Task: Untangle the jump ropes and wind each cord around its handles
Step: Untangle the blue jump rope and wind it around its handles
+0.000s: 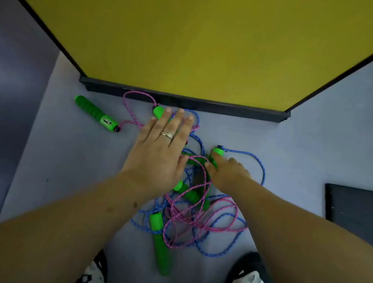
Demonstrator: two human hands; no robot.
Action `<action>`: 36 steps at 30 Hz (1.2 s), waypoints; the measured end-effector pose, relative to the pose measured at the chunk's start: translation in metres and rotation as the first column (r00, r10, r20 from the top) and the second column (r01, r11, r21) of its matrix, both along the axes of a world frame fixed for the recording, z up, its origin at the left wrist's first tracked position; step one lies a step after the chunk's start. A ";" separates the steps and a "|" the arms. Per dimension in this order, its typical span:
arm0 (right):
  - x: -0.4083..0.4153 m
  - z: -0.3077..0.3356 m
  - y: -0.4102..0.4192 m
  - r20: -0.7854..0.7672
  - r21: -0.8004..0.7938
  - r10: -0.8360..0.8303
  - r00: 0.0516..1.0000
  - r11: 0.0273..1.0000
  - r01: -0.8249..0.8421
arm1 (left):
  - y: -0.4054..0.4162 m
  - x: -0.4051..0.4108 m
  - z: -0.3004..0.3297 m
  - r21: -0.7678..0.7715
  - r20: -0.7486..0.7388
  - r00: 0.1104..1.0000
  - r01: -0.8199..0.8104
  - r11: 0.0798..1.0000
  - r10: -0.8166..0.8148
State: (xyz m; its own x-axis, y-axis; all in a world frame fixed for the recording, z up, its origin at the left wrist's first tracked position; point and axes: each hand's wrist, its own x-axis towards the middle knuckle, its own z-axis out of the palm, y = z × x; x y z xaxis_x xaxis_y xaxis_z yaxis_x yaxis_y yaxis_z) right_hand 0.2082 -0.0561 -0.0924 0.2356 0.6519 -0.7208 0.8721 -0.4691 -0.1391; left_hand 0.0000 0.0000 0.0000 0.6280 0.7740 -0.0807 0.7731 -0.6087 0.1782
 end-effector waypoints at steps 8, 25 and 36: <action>-0.002 -0.008 0.006 -0.192 0.101 -0.219 0.957 0.965 0.241 | 0.008 0.003 -0.002 -0.004 0.017 0.999 0.043 0.999 -0.043; -0.056 0.209 0.005 -0.691 0.515 -0.230 0.685 0.508 0.690 | -0.010 0.000 0.132 -0.039 0.304 0.952 0.056 0.998 -0.042; -0.089 0.367 -0.057 -0.906 0.316 -0.004 0.423 0.658 0.684 | -0.056 -0.027 0.261 -0.689 0.605 0.706 0.234 0.686 0.368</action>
State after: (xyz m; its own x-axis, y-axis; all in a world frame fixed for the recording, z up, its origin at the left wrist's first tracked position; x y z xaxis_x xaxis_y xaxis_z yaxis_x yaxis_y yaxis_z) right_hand 0.1192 -0.1133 0.2751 0.1165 0.9708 -0.2097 -0.0344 -0.2070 -0.9777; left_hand -0.0265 -0.0556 0.2613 0.6786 0.7108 -0.1854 0.2841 -0.0212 0.9586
